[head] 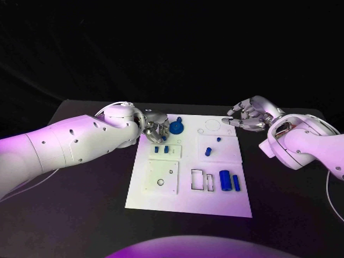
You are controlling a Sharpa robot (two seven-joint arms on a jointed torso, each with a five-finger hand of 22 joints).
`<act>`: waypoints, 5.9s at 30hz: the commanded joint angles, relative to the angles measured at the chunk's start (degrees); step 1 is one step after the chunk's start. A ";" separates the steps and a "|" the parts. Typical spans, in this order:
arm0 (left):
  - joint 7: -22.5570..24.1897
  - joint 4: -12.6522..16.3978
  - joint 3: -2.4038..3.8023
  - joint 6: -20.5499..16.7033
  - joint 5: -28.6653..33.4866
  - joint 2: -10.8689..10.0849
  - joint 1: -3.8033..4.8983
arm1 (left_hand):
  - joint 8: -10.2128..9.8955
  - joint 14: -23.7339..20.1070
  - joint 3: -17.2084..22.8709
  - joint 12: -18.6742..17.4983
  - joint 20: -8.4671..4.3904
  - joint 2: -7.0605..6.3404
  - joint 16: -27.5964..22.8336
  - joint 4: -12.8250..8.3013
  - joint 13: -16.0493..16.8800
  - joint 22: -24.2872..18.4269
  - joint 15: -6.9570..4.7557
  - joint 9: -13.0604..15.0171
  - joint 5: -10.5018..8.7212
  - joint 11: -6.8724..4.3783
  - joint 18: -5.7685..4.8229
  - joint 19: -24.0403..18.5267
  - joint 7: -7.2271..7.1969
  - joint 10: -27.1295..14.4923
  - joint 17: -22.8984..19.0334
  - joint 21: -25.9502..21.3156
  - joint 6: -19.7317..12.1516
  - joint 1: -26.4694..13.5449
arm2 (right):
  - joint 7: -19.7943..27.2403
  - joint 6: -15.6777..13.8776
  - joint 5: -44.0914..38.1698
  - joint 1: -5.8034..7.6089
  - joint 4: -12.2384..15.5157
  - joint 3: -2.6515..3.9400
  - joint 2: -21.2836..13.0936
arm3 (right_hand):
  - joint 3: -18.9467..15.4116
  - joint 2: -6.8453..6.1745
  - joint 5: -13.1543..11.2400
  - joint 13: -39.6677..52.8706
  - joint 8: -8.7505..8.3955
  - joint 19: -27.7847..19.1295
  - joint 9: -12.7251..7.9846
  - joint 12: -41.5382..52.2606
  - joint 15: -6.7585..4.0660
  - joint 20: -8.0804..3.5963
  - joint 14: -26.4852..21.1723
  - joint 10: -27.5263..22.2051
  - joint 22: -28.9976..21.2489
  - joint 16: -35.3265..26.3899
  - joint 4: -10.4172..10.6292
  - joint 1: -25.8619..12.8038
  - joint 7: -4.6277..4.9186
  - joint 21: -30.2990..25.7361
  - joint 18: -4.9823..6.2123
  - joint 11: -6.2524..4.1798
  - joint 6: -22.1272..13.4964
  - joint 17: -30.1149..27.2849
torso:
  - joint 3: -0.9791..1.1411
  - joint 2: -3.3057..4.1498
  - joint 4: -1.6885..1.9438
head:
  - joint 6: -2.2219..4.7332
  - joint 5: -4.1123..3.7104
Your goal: Assemble the parts on the task board
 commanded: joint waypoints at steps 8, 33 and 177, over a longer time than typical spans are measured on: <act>-0.58 0.11 0.03 -0.01 0.05 -0.02 0.01 | -1.16 0.86 -0.78 0.04 -0.23 -0.40 0.75 -0.04 0.61 8.53 -0.23 -0.37 0.90 0.05 -0.43 0.24 -0.19 0.74 0.71 0.10 -1.17 -0.69 | 0.14 0.36 -0.77 -0.04 -0.05 0.01 0.04 | 0.24 -0.08 0.34 -0.26 0.20 -0.14 0.08 -0.37 -0.32 -0.15 4.02 -0.01 5.75 -0.21 -0.21 0.65 -0.02 -0.38 0.34 -0.01 -0.19 6.58 | -0.01 -0.03 0.03 | 0.02 -0.01; 2.10 3.37 0.66 -7.66 6.55 -4.87 0.03 | -3.81 -2.06 -4.40 -1.17 -0.11 -1.62 -1.84 1.13 2.84 6.80 0.21 -2.64 4.08 0.64 0.68 -2.74 -0.20 -2.00 -5.39 -6.93 -5.70 -1.13 | 0.11 1.59 -0.90 -0.04 -2.14 0.01 -0.06 | 0.04 -0.49 -0.13 -24.10 0.50 -1.68 0.52 -24.03 -0.34 -0.22 2.75 -11.57 3.67 -3.61 -0.17 2.01 0.10 -4.79 1.17 0.07 -1.20 0.53 | 0.05 -0.12 0.06 | 0.18 0.12; 21.02 11.80 1.20 -11.30 79.42 -13.90 0.07 | 0.69 -18.08 -3.57 2.18 1.36 1.80 -18.63 0.77 3.48 -3.28 1.55 -1.68 6.16 2.06 5.11 -15.93 1.21 -5.54 -33.09 -37.40 -1.58 1.12 | -2.07 7.64 -36.85 -9.30 5.32 -0.10 15.88 | 35.36 -2.82 -7.45 -51.69 4.28 1.02 4.41 -64.13 -0.65 -0.64 2.99 0.64 8.29 -3.12 -15.54 4.37 -0.98 -0.85 0.14 -0.11 11.64 0.07 | -0.18 -0.04 -0.05 | -0.15 5.34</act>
